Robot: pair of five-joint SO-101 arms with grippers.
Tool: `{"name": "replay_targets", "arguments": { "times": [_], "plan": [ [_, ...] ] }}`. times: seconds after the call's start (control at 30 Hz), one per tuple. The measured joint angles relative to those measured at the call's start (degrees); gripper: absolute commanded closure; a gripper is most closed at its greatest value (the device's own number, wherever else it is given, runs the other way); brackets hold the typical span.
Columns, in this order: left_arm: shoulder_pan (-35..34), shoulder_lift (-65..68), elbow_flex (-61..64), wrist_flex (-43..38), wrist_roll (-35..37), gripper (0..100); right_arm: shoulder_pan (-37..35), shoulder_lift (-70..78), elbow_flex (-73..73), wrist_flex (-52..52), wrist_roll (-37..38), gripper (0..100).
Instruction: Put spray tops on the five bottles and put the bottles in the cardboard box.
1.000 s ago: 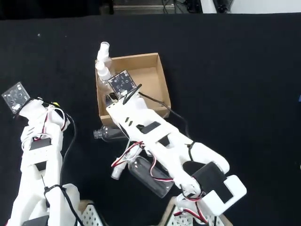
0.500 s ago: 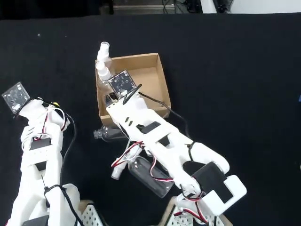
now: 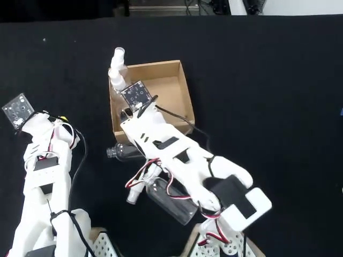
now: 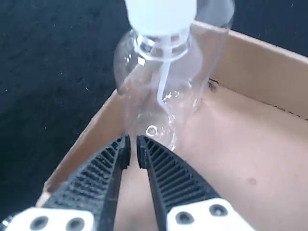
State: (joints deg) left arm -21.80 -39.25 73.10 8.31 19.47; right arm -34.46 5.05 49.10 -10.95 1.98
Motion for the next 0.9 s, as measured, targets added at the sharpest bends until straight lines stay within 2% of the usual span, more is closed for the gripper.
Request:
{"name": "replay_targets", "arguments": {
  "times": [0.9],
  "plan": [
    [0.0,0.0,0.0,0.0,0.0,97,0.0,0.4,-3.0,0.0,0.1,98.5]
  ]
}}
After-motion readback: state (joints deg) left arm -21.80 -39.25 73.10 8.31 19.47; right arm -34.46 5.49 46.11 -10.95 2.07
